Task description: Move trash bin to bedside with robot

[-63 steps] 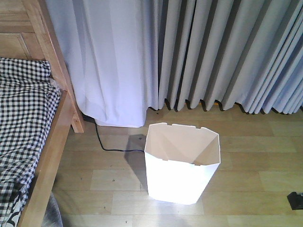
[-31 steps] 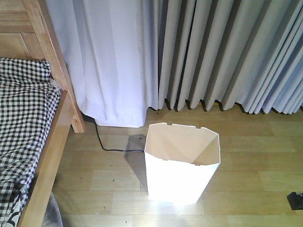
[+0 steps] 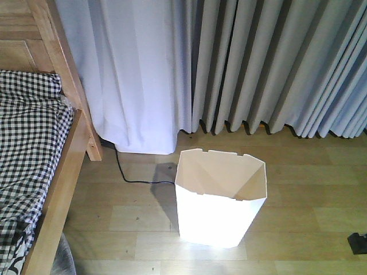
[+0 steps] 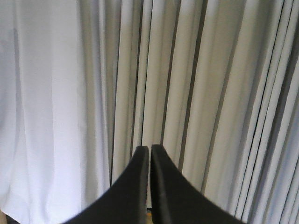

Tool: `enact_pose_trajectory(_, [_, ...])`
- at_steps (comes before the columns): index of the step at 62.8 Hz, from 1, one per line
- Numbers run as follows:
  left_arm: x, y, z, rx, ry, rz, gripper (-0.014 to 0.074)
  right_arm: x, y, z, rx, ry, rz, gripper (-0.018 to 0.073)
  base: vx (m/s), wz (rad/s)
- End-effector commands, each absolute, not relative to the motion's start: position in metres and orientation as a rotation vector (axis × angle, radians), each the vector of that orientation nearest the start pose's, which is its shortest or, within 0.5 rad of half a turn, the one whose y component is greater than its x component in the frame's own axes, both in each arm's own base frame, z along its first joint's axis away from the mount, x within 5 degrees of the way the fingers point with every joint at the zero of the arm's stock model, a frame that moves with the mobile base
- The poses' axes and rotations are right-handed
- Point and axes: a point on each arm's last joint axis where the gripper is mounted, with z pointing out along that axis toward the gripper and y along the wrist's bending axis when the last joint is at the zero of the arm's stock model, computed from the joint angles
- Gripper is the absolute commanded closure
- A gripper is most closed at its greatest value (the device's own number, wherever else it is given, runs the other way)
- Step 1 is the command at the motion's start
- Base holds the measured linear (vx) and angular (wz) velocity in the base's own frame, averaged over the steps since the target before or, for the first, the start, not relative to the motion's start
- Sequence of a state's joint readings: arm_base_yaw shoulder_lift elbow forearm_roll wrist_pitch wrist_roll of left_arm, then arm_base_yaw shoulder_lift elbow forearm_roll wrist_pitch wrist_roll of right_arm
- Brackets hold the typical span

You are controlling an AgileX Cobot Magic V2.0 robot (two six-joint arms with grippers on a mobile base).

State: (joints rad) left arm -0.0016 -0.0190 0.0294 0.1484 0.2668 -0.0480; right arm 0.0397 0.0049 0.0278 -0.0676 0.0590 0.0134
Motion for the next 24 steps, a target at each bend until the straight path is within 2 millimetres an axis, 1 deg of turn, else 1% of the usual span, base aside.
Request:
enact_pose_trajectory(1, [0.0558,0.0022,0.1777,0.061,1.704,0.085,0.0602,0.0592,0.002,0.1979,-0.091,1.529,-0.041,0.057,0.0,0.0])
enact_pose_trajectory(24, [0.0558,0.0022,0.1777,0.061,1.704,0.085,0.0602,0.0592,0.002,0.1979,-0.091,1.529,-0.041,0.057,0.0,0.0])
